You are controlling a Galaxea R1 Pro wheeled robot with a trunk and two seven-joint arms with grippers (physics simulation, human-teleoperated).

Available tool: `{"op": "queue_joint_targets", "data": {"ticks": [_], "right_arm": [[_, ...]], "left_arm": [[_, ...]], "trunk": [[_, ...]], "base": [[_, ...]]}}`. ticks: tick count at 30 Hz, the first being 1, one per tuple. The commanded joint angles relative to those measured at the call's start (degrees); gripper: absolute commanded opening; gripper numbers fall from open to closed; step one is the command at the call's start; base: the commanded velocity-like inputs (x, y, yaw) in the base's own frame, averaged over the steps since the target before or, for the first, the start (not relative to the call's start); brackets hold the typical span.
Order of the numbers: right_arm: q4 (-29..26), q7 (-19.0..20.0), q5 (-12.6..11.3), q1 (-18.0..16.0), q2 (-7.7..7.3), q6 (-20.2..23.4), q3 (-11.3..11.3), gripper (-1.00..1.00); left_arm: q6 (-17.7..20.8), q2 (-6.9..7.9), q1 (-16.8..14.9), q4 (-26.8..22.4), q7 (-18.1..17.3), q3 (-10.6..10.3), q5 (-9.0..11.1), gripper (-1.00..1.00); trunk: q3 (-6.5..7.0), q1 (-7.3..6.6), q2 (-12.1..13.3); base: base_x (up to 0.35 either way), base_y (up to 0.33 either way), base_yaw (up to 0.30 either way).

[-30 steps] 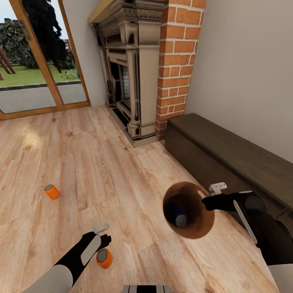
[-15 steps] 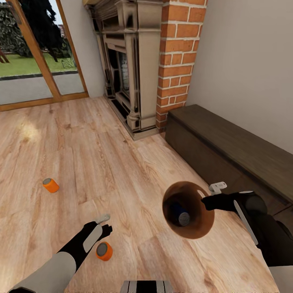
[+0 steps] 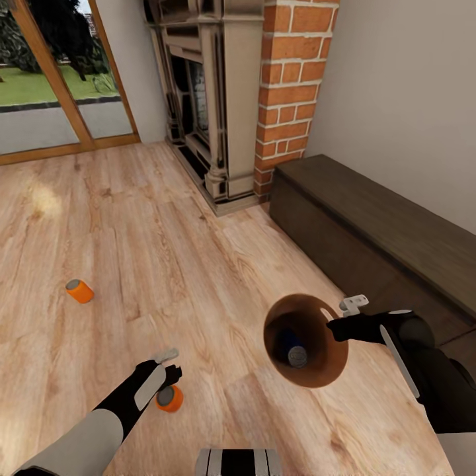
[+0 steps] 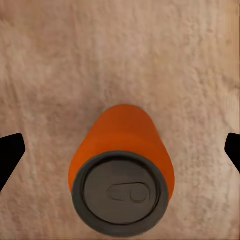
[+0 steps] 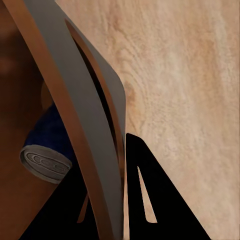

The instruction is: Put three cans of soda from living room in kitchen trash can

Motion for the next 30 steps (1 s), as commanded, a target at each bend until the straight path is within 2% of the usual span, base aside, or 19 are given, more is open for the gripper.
{"op": "queue_joint_targets", "data": {"ticks": [1, 20, 29, 30], "right_arm": [[-0.03, 0.31, -1.44, -0.03, 0.01, 0.25, -0.01, -1.00], [-0.10, 0.31, -1.45, -0.03, 0.01, 0.25, -0.09, -1.00], [-0.16, 0.31, -1.53, -0.03, -0.08, 0.25, -0.09, -1.00], [-0.17, 0.31, -1.53, -0.03, -0.08, 0.25, -0.09, -1.00]], "left_arm": [[-0.01, 0.00, 0.00, 0.00, -0.01, 0.00, -0.01, 1.00], [-0.01, -0.11, 0.00, 0.09, -0.02, 0.00, 0.07, 1.00], [-0.57, -0.62, 0.66, 0.09, -0.03, -0.04, 0.16, 1.00], [-0.57, -0.62, 0.71, 0.09, -0.06, -0.49, 0.17, -1.00]], "trunk": [[-0.22, 0.01, -0.02], [-4.43, 0.50, -0.27], [-4.43, 0.50, -0.27], [-4.43, 0.50, -0.27]], "base": [[0.000, 0.000, 0.000], [0.000, 0.000, 0.000], [0.000, 0.000, 0.000], [0.000, 0.000, 0.000]]}}
